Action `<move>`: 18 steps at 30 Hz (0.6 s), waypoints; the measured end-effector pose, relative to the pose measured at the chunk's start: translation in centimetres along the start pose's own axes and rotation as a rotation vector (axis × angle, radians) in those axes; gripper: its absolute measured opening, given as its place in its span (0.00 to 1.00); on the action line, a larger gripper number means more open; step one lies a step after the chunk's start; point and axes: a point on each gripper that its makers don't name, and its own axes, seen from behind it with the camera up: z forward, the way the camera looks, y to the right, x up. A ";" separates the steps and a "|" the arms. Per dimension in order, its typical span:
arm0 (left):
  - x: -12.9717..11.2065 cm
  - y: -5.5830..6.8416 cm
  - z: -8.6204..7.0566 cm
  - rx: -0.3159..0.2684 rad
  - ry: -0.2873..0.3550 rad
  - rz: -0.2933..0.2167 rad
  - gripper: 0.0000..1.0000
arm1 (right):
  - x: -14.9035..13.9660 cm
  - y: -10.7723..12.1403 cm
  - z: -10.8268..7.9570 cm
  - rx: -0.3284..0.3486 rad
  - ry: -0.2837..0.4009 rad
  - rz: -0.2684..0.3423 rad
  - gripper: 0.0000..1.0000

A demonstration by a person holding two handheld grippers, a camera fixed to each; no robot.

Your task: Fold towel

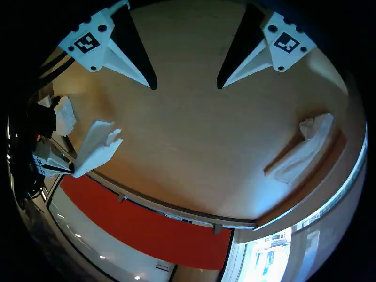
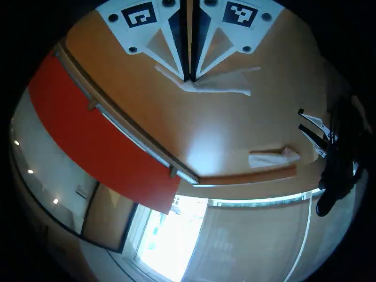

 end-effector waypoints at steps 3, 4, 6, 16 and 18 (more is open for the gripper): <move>0.0 0.1 0.1 0.000 -0.003 0.005 0.95 | -0.3 0.8 -0.6 -0.010 -0.002 0.008 0.02; 0.1 0.1 0.1 0.000 -0.005 0.007 0.95 | -0.4 1.1 -0.8 -0.014 -0.002 0.013 0.02; 0.1 0.1 0.2 0.000 -0.007 0.011 0.95 | -0.6 1.7 -1.2 -0.021 -0.003 0.021 0.02; 0.1 0.2 0.9 0.011 -0.024 0.040 0.95 | -2.2 5.2 -3.4 -0.061 -0.010 0.062 0.02; 0.2 0.2 1.0 0.015 -0.025 0.043 0.95 | -2.5 6.0 -3.9 -0.068 -0.012 0.067 0.02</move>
